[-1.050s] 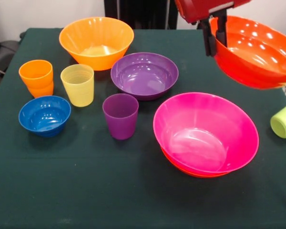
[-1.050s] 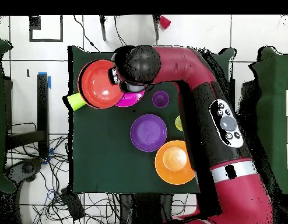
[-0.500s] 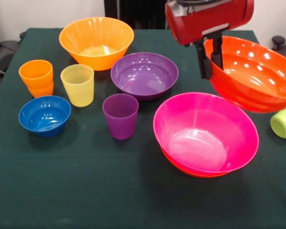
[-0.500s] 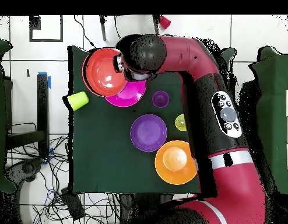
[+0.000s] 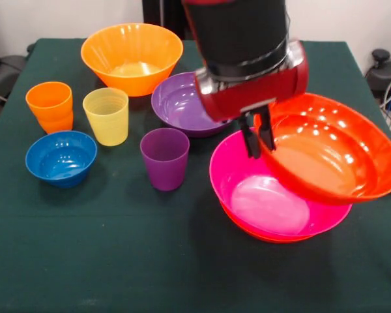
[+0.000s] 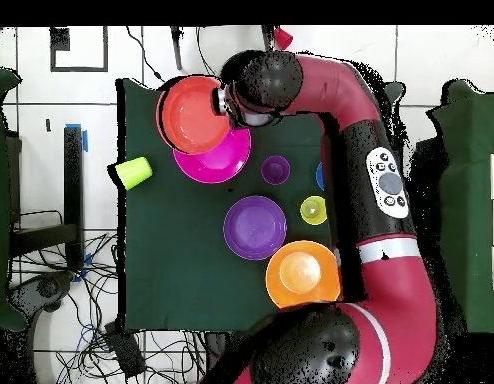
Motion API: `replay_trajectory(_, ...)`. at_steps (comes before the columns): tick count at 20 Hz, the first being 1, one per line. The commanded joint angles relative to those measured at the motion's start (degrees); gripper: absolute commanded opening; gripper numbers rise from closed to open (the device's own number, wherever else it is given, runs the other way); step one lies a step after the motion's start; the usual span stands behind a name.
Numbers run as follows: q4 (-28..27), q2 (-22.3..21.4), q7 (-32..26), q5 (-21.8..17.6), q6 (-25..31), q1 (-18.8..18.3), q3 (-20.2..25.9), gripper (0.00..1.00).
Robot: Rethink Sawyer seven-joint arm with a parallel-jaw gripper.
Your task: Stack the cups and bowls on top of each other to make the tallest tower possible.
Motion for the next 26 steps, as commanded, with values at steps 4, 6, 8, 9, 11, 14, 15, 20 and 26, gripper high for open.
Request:
replay_trajectory(4,-12.76,8.17,-25.05,-5.82,10.28,2.06,3.59,0.00)
replay_trajectory(6,-14.19,9.34,-26.61,-6.30,11.08,2.12,4.12,0.00)
replay_trajectory(8,-15.63,10.04,-26.87,-6.89,11.57,2.43,4.32,0.00)
replay_trajectory(9,-15.76,9.95,-26.94,-7.13,11.71,2.60,4.29,0.00)
replay_trajectory(11,-14.51,9.25,-26.59,-7.03,11.33,2.65,3.99,0.00)
replay_trajectory(14,-12.21,8.32,-26.36,-6.93,9.58,2.68,3.39,0.00)
replay_trajectory(15,-11.08,7.97,-25.88,-6.91,8.28,2.62,3.16,0.00)
replay_trajectory(20,-9.27,7.44,-25.45,-6.80,6.42,2.36,2.97,0.00)
replay_trajectory(26,-9.50,7.34,-25.77,-7.12,8.86,2.60,2.31,1.00)
